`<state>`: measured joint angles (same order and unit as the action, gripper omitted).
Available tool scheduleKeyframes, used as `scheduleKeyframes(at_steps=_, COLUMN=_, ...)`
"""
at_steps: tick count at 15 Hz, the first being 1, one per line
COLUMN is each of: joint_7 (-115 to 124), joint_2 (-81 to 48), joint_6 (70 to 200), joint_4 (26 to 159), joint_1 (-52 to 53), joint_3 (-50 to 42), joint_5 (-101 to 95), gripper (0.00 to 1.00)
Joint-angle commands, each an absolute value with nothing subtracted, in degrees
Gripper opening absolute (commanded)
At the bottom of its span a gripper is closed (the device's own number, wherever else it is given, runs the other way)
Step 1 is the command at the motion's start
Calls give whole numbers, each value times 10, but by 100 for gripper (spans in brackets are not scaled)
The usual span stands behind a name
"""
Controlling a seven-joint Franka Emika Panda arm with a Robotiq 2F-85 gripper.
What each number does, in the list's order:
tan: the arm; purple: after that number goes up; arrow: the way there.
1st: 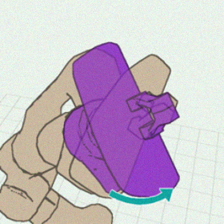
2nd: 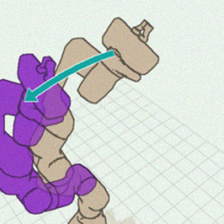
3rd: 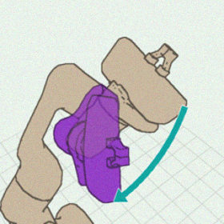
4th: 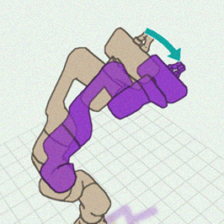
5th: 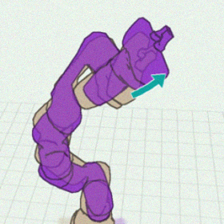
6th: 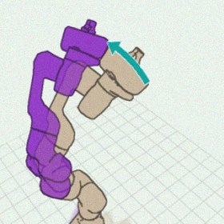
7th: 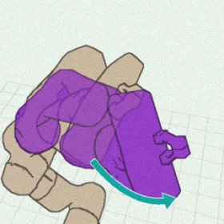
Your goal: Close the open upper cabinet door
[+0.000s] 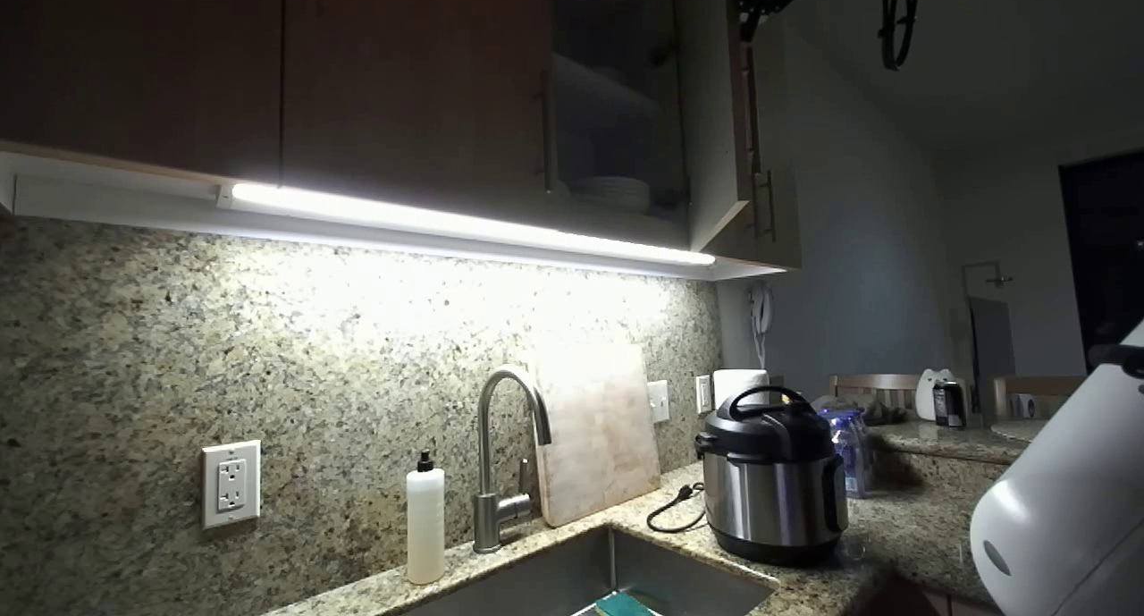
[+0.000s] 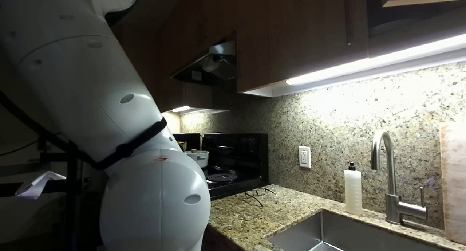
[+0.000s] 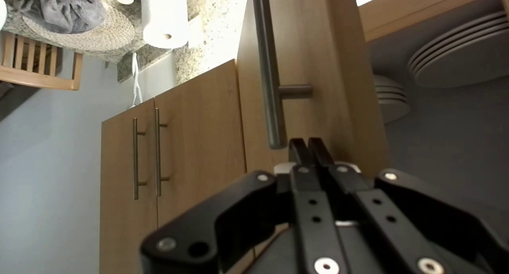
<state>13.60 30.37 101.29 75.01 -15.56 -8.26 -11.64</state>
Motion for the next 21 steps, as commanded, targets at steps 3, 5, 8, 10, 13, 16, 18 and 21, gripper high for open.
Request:
scheduleKeyframes(at_steps=3, joint_7=148, joint_2=288, joint_6=1030, joint_4=728, joint_1=-155, joint_3=-79, joint_5=-121, gripper=7)
scheduleKeyframes(at_steps=5, joint_7=145, joint_2=287, joint_6=1026, joint_4=727, joint_1=-155, joint_3=-79, joint_5=-121, gripper=7)
scheduleKeyframes(at_steps=8, joint_7=136, joint_2=300, joint_6=1011, joint_4=746, joint_1=-152, joint_3=-81, joint_5=-118, gripper=6)
scheduleKeyframes(at_steps=10, joint_7=136, joint_2=300, joint_6=1006, joint_4=747, joint_1=-152, joint_3=-81, joint_5=-118, gripper=6)
scheduleKeyframes(at_steps=13, joint_7=136, joint_2=300, joint_6=1005, joint_4=747, joint_1=-152, joint_3=-81, joint_5=-118, gripper=6)
scheduleKeyframes(at_steps=16, joint_7=136, joint_2=300, joint_6=1005, joint_4=747, joint_1=-152, joint_3=-81, joint_5=-118, gripper=6)
scheduleKeyframes(at_steps=18, joint_7=140, joint_2=296, joint_6=1007, joint_4=744, joint_1=-152, joint_3=-77, joint_5=-119, gripper=7)
scheduleKeyframes(at_steps=21, joint_7=146, joint_2=287, joint_6=1011, joint_4=737, joint_1=-152, joint_3=-73, joint_5=-121, gripper=7)
